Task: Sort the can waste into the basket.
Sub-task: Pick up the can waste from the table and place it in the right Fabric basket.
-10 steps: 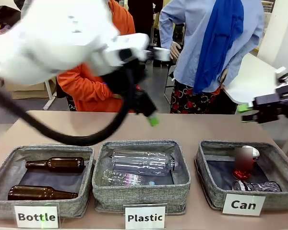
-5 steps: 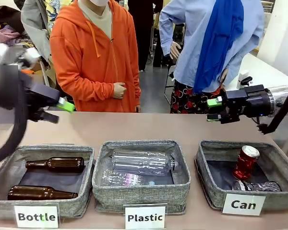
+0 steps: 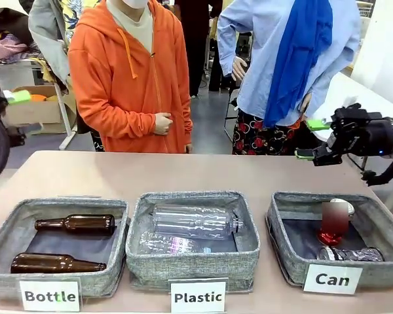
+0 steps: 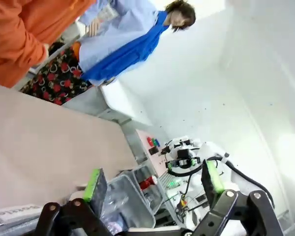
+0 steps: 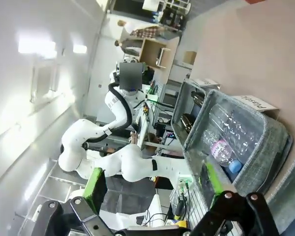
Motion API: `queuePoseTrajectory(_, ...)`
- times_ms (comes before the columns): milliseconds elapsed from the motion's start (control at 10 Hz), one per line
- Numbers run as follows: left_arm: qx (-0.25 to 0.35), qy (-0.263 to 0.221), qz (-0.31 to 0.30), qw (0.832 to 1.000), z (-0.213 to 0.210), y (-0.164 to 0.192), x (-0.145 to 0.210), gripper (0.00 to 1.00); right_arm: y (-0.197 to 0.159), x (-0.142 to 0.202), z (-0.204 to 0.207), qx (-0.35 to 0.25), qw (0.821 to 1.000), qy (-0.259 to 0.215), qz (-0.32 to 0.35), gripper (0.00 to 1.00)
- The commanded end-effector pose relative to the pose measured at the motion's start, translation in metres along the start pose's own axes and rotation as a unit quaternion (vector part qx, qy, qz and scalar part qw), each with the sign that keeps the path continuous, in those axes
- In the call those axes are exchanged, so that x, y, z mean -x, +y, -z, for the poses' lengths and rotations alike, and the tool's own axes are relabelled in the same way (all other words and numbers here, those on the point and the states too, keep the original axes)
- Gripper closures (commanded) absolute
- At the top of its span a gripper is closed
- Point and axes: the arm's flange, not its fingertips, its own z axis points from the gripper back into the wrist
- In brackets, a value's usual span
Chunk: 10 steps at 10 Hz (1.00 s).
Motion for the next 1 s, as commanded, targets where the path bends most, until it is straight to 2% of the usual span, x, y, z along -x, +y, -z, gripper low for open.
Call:
queuePoseTrajectory(0, -0.054, 0.041, 0.003, 0.998, 0.0039, -0.0264, 0.0017, 0.0, -0.0027, -0.0007, 0.0134, 0.002, 1.0, 0.011, 0.001, 0.0)
queuePoseTrajectory(900, -0.054, 0.041, 0.003, 0.998, 0.0039, -0.0264, 0.0017, 0.0, -0.0027, -0.0007, 0.0134, 0.002, 1.0, 0.011, 0.001, 0.0)
